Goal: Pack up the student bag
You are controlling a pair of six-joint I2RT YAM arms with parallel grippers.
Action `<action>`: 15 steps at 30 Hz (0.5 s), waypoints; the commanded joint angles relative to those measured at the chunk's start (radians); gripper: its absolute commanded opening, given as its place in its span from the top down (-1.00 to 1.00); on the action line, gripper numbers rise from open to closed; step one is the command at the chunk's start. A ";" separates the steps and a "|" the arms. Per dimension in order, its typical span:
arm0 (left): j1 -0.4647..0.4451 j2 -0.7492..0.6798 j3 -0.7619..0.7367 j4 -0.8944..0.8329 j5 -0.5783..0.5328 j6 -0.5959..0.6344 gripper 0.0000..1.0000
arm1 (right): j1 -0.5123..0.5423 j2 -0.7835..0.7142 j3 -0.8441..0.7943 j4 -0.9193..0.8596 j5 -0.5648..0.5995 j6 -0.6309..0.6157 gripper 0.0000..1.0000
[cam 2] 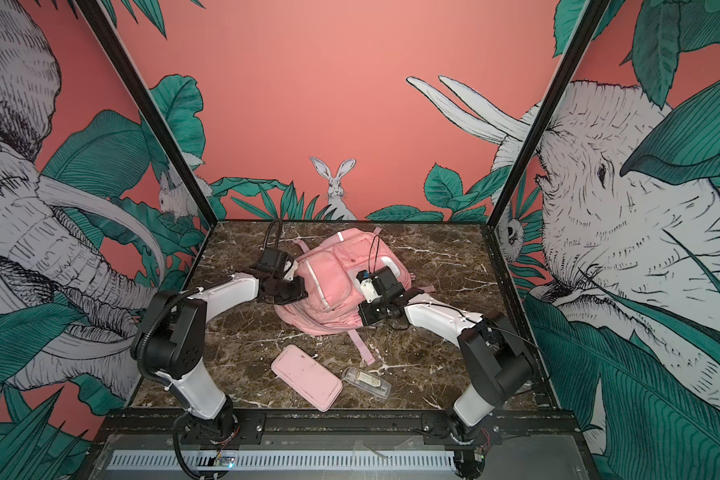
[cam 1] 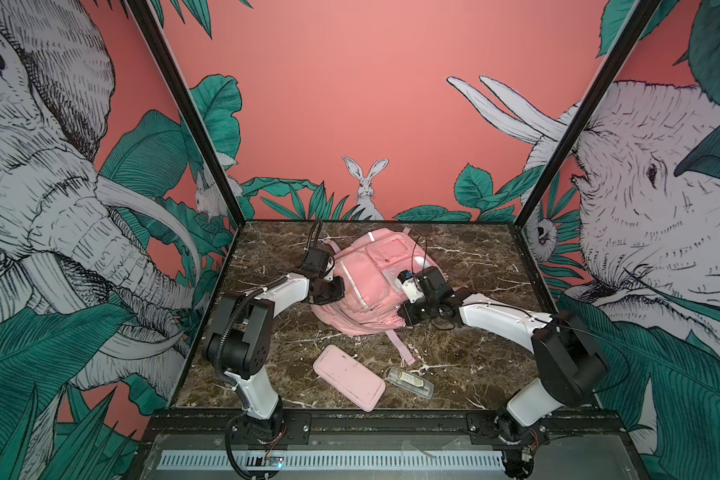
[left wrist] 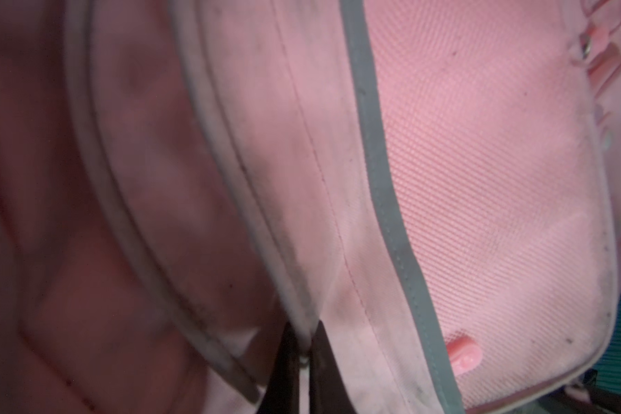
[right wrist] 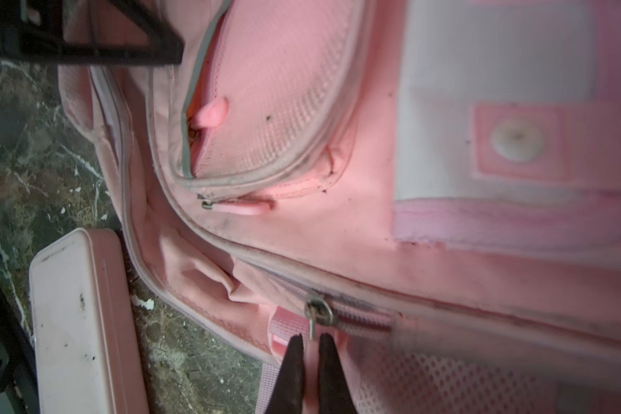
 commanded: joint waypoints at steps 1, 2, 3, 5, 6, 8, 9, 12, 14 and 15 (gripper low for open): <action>-0.002 -0.019 -0.014 0.115 0.028 -0.077 1.00 | 0.063 0.053 0.045 -0.092 -0.060 -0.017 1.00; -0.004 -0.022 -0.018 0.128 0.034 -0.090 1.00 | 0.078 0.070 0.053 -0.083 -0.062 -0.007 1.00; -0.004 -0.027 -0.018 0.137 0.037 -0.100 1.00 | 0.093 0.085 0.068 -0.080 -0.062 -0.002 1.00; -0.008 -0.039 -0.019 0.150 0.040 -0.117 1.00 | 0.122 0.118 0.096 -0.069 -0.051 0.023 1.00; -0.007 -0.047 -0.023 0.155 0.041 -0.125 1.00 | 0.134 0.128 0.108 -0.054 -0.054 0.039 1.00; -0.009 -0.059 -0.034 0.179 0.045 -0.145 1.00 | 0.158 0.154 0.143 -0.026 -0.059 0.067 1.00; -0.010 -0.063 -0.039 0.185 0.047 -0.153 1.00 | 0.167 0.169 0.163 -0.019 -0.057 0.080 1.00; -0.010 -0.073 -0.048 0.200 0.051 -0.169 1.00 | 0.191 0.219 0.231 0.005 -0.058 0.117 1.00; -0.010 -0.082 -0.056 0.205 0.050 -0.174 1.00 | 0.199 0.252 0.271 0.022 -0.068 0.142 1.00; -0.010 -0.089 -0.060 0.205 0.048 -0.175 1.00 | 0.199 0.263 0.285 0.023 -0.067 0.147 1.00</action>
